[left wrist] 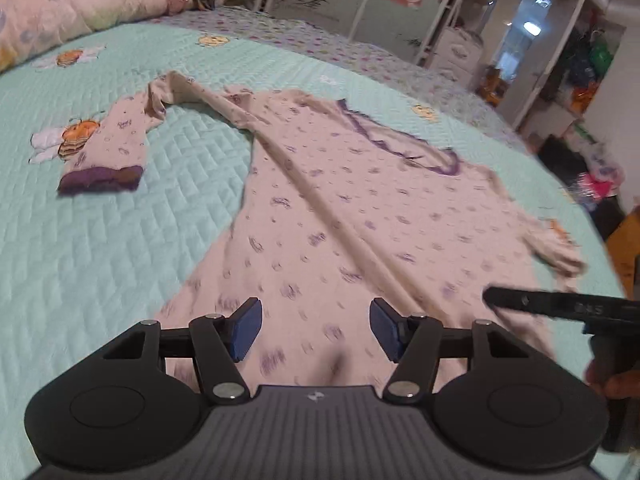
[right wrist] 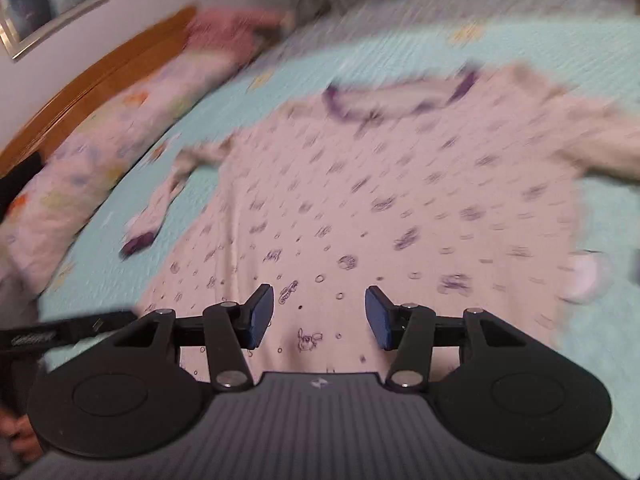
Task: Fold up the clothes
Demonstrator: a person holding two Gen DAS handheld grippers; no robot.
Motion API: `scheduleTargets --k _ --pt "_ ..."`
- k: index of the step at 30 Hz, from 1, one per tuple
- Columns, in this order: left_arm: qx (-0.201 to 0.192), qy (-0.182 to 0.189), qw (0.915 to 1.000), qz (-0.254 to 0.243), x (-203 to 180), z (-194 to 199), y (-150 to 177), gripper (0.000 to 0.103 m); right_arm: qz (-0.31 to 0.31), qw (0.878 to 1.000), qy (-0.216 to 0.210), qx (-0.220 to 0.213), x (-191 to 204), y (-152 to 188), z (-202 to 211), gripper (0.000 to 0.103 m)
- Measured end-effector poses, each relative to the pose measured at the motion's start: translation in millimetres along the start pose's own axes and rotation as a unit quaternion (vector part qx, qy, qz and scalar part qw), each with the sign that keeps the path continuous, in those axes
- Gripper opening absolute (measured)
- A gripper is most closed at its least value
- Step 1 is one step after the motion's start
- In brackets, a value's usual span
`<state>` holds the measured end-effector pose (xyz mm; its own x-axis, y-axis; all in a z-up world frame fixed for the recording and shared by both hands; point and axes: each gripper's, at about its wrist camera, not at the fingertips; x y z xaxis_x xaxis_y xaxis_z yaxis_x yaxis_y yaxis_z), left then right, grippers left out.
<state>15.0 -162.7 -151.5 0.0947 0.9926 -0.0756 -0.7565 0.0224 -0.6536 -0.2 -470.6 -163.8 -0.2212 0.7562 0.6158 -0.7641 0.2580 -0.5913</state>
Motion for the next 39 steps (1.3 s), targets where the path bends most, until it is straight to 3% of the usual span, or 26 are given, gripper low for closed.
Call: scheduleTargets --k 1,3,5,7,8,9,10,13,18,20,24,28,35,37,38,39 --pt "0.019 -0.011 0.9998 0.002 0.0 -12.9 -0.2 0.062 0.007 1.000 -0.003 0.015 -13.4 -7.1 -7.5 0.046" --pt "0.023 -0.007 0.9997 0.007 3.9 -23.9 3.4 0.063 -0.002 1.000 0.001 0.013 -47.5 -28.4 -13.1 0.000" --pt "0.005 -0.001 0.9999 -0.011 4.5 -23.2 5.9 0.063 -0.008 0.997 0.068 -0.030 -76.1 -52.1 -6.8 0.000" --pt "0.002 0.004 0.9998 -0.019 5.8 -23.5 6.9 0.063 0.005 0.984 0.161 -0.080 -94.9 -74.1 1.4 0.000" --pt "0.003 0.009 0.9999 -0.013 8.1 -24.0 6.3 0.063 0.029 0.974 0.200 -0.098 -92.0 -81.6 3.0 0.009" --pt "0.004 0.015 0.9999 -0.004 10.9 -24.9 5.6 0.066 0.045 0.972 0.201 -0.111 -88.9 -88.4 4.0 0.012" --pt "0.005 0.022 0.9997 0.007 13.4 -25.8 5.1 0.069 0.054 0.976 0.176 -0.118 -86.2 -94.6 4.3 0.012" --pt "0.005 0.034 0.9991 0.026 14.9 -27.4 5.6 0.079 0.082 0.979 0.143 -0.122 -74.8 -106.9 -3.5 0.027" --pt "-0.017 0.012 0.9994 -0.027 -6.0 -26.6 13.7 0.091 0.059 0.989 0.057 -0.125 -79.5 -116.8 -16.7 0.036" --pt "-0.030 0.017 0.9987 -0.037 -7.9 -27.3 18.8 0.096 0.126 0.986 0.064 -0.089 -72.6 -123.4 -31.7 0.038" --pt "-0.049 0.043 0.9975 -0.028 -1.6 -27.8 24.5 0.103 0.249 0.965 0.075 -0.036 -63.2 -143.8 -56.5 0.038" --pt "-0.058 0.050 0.9967 -0.028 -1.9 -27.8 26.8 0.103 0.280 0.958 0.054 0.039 -62.8 -159.7 -80.4 0.038" --pt "-0.063 0.067 0.9957 -0.015 4.3 -28.2 27.1 0.103 0.283 0.954 0.034 0.095 -68.1 -169.7 -109.4 0.038" --pt "-0.062 0.075 0.9952 -0.008 7.4 -28.7 26.5 0.103 0.284 0.952 0.040 0.106 -65.3 -167.7 -114.3 0.035" --pt "-0.062 0.079 0.9949 -0.003 9.3 -28.9 26.3 0.103 0.281 0.953 0.041 0.107 -64.1 -168.2 -115.0 0.014" --pt "-0.062 0.084 0.9945 0.002 11.5 -29.0 26.2 0.103 0.273 0.956 0.038 0.103 -62.9 -170.6 -113.5 0.000"
Point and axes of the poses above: each gripper's, at about its wrist camera, not at the fingertips, and z roughly against the way its jaws point, x to its left, y to its underside, and after that the axes turned 14 degrees about -y, right-handed
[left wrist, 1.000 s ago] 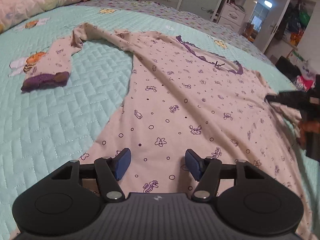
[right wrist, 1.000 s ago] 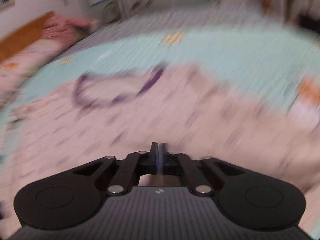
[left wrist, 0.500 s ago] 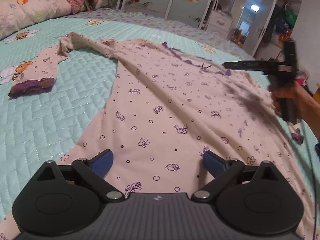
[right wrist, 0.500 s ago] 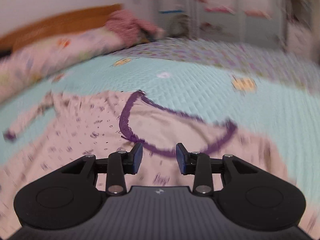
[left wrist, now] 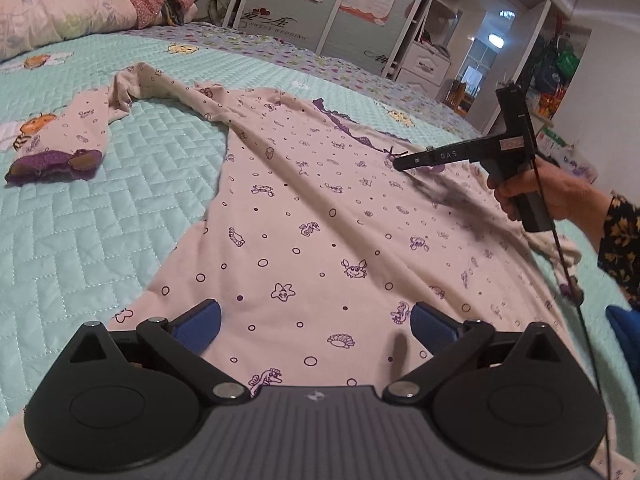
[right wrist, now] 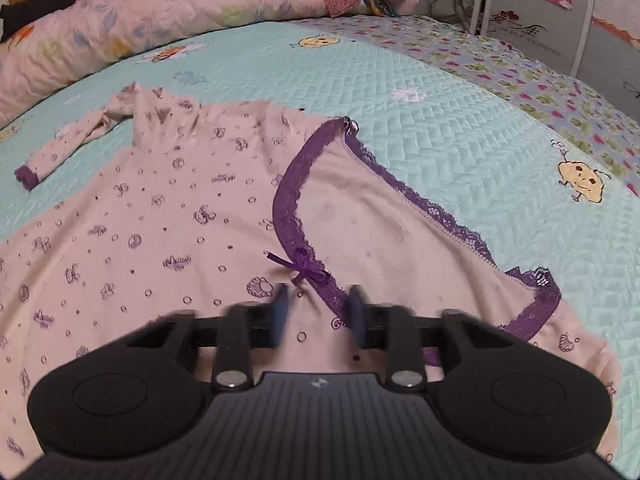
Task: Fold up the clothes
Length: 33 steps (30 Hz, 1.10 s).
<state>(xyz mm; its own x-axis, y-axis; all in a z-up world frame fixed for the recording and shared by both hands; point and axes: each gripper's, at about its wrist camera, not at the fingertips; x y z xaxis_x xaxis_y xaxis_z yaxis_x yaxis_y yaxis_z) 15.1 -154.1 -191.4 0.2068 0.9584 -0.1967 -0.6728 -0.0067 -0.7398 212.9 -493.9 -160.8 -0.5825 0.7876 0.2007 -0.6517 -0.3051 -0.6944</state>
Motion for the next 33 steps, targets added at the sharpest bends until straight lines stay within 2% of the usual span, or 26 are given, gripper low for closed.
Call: scheduleTargets --k 2,5,7,11,13,16,19,20,21,22,23,24,26,27,28,29,33 --pt "0.000 0.010 0.9999 0.011 4.5 0.8 -0.4 0.103 -0.001 1.000 0.019 -0.014 0.1 -2.8 6.4 0.000" --pt "-0.002 0.023 0.9993 0.030 11.7 1.1 -0.4 0.103 -0.010 0.997 0.076 -0.019 -10.0 -5.7 9.0 0.000" --pt "-0.003 0.027 0.9991 0.031 12.8 1.3 0.0 0.103 -0.017 0.994 0.107 -0.015 -17.1 -5.7 5.4 0.000" --pt "-0.007 0.025 0.9995 0.017 10.4 1.6 1.6 0.103 -0.020 0.990 0.138 0.004 -19.9 -0.9 -12.6 0.000" --pt "-0.009 0.026 0.9995 0.014 10.6 1.9 2.5 0.103 -0.032 0.990 0.137 -0.005 -21.9 2.1 -15.7 0.000" --pt "-0.011 0.025 0.9996 0.012 10.4 2.1 3.2 0.103 -0.067 0.991 0.110 -0.038 -33.2 8.2 -7.8 0.004" --pt "-0.011 0.022 0.9997 0.008 10.3 0.7 2.1 0.103 -0.126 0.987 0.075 -0.073 -42.8 14.7 7.9 0.026" --pt "-0.010 0.020 0.9997 0.007 9.7 0.6 1.7 0.103 -0.151 0.983 0.061 -0.087 -44.8 17.1 14.8 0.044" --pt "-0.009 0.018 0.9998 0.006 8.9 1.1 1.3 0.103 -0.177 0.977 0.048 -0.110 -45.6 21.1 23.4 0.055" --pt "-0.006 0.015 0.9998 0.008 8.5 1.7 0.2 0.103 -0.205 0.966 0.039 -0.150 -44.1 28.6 35.1 0.055" --pt "-0.003 0.012 0.9998 0.012 8.1 2.5 -1.2 0.103 -0.238 0.950 0.039 -0.200 -42.1 38.7 48.0 0.055" --pt "0.001 0.010 0.9998 0.018 8.2 3.4 -2.9 0.103 -0.274 0.927 0.046 -0.251 -39.7 51.3 60.4 0.055" --pt "0.013 0.014 0.9992 0.035 9.1 6.7 -9.2 0.101 -0.338 0.872 0.072 -0.346 -33.2 80.4 83.1 0.055" --pt "0.018 0.020 0.9987 0.043 9.2 8.7 -13.5 0.095 -0.355 0.850 0.091 -0.378 -28.4 93.3 92.0 0.055" --pt "0.022 0.030 0.9982 0.048 7.5 10.9 -19.1 0.092 -0.363 0.834 0.111 -0.400 -23.9 103.6 99.9 0.055" --pt "0.021 0.038 0.9980 0.047 3.7 13.6 -25.6 0.090 -0.364 0.825 0.137 -0.409 -19.1 111.2 107.0 0.055" --pt "0.009 0.034 0.9992 0.021 -27.8 11.1 -55.2 0.090 -0.341 0.807 0.232 -0.423 1.4 138.0 134.6 0.055"
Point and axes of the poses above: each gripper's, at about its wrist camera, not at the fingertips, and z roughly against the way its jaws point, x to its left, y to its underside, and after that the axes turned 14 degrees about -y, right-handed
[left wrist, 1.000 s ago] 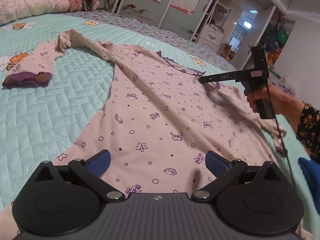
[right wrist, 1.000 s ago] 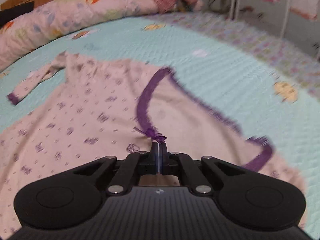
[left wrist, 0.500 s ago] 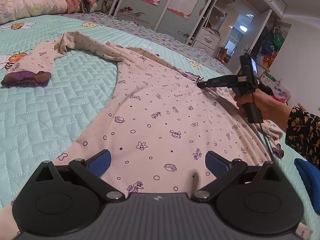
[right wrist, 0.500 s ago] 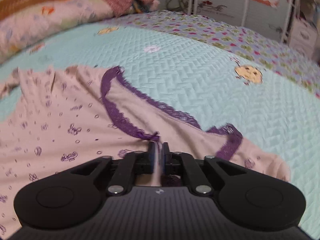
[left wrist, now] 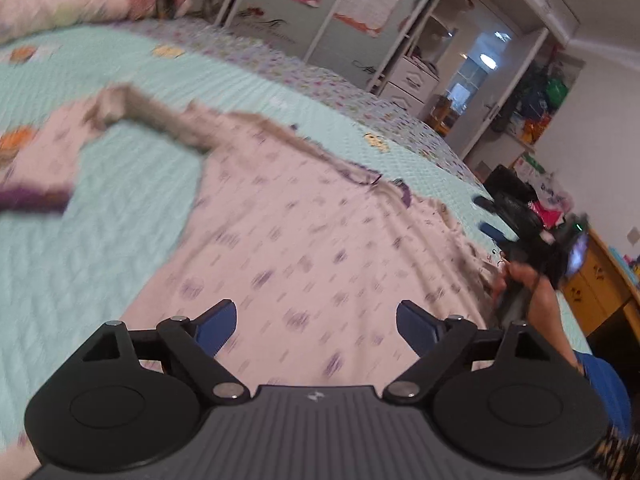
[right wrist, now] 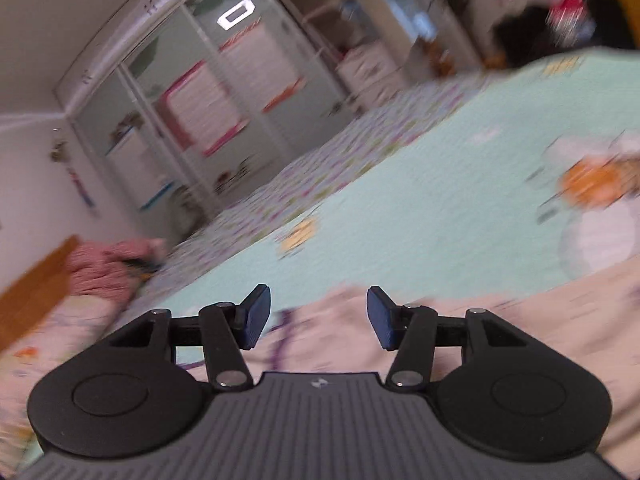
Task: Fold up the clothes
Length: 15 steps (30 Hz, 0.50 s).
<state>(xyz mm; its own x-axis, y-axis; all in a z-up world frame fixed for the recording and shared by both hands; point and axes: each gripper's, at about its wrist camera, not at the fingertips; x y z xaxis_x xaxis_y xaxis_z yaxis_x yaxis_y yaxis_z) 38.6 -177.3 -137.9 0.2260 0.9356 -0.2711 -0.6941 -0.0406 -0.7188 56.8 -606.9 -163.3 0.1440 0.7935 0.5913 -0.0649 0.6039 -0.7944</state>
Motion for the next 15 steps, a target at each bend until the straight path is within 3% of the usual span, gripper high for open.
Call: scheduleTargets --k 3,7,11,15 --pt "0.015 -0.012 0.9998 0.010 -24.2 -27.8 -28.7 0.090 0.017 1.000 0.012 0.004 -15.4 -6.1 8.8 0.055" --pt "0.020 -0.008 0.9991 -0.038 -73.1 -73.6 -66.2 0.090 0.009 1.000 0.000 0.030 -36.5 -12.7 -6.2 0.059" --pt "0.028 0.067 0.9928 -0.094 -130.7 -125.8 -102.8 0.090 -0.022 0.999 -0.030 0.015 -55.9 -14.6 -7.0 0.072" --pt "0.058 0.109 0.9890 -0.082 -171.4 -190.9 -134.2 0.087 -0.078 0.996 -0.042 0.018 -82.2 -14.6 -6.2 0.072"
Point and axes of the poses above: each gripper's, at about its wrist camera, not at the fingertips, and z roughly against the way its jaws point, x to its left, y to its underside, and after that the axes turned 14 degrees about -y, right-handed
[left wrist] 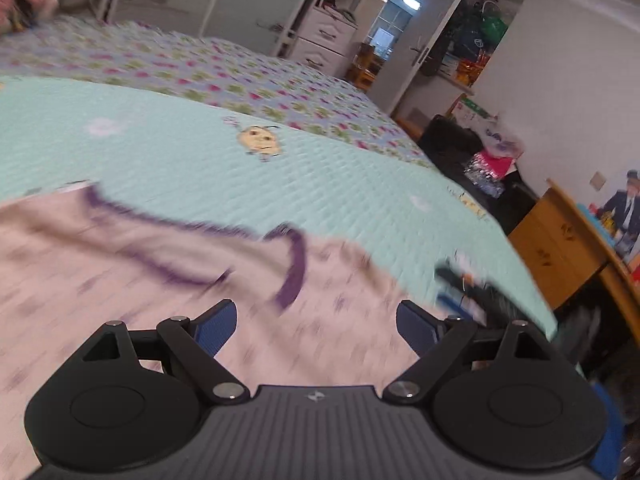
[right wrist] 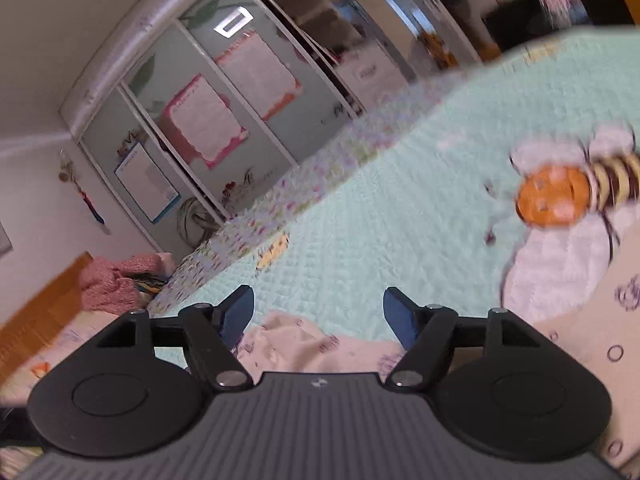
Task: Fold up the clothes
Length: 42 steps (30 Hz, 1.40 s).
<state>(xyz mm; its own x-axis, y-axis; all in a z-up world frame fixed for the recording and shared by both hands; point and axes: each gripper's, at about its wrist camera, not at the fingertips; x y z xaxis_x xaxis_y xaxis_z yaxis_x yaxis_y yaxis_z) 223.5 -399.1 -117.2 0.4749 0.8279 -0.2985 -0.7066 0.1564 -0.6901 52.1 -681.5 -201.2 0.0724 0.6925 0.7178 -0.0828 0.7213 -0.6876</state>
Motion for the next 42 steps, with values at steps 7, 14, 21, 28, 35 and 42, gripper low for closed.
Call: scheduleTargets --k 7,14,21,28,35,42 --pt "0.062 -0.009 0.9979 0.015 -25.1 -85.6 -44.7 0.067 -0.058 0.997 0.005 -0.045 -19.4 -10.3 13.0 0.072" --pt "0.103 -0.014 0.9944 0.020 -33.2 -119.8 -50.3 0.067 -0.064 0.996 0.011 -0.055 -24.0 -14.1 14.9 0.072" --pt "0.105 -0.027 0.9939 0.023 -33.3 -140.8 -52.5 0.067 -0.038 0.996 0.061 -0.055 -21.6 -18.1 13.7 0.073" --pt "0.123 -0.002 0.9920 0.029 -39.5 -157.4 -55.9 0.035 -0.012 0.991 0.126 -0.049 -25.4 -20.1 14.3 0.073" --pt "0.085 -0.012 0.9956 0.037 -51.8 -163.8 -73.4 0.007 0.038 0.980 0.192 -0.029 -17.7 -21.1 8.4 0.073" --pt "0.112 -0.035 0.9928 -0.021 -69.3 -190.0 -85.0 0.008 0.036 0.974 0.218 -0.042 -28.2 -24.2 16.5 0.077"
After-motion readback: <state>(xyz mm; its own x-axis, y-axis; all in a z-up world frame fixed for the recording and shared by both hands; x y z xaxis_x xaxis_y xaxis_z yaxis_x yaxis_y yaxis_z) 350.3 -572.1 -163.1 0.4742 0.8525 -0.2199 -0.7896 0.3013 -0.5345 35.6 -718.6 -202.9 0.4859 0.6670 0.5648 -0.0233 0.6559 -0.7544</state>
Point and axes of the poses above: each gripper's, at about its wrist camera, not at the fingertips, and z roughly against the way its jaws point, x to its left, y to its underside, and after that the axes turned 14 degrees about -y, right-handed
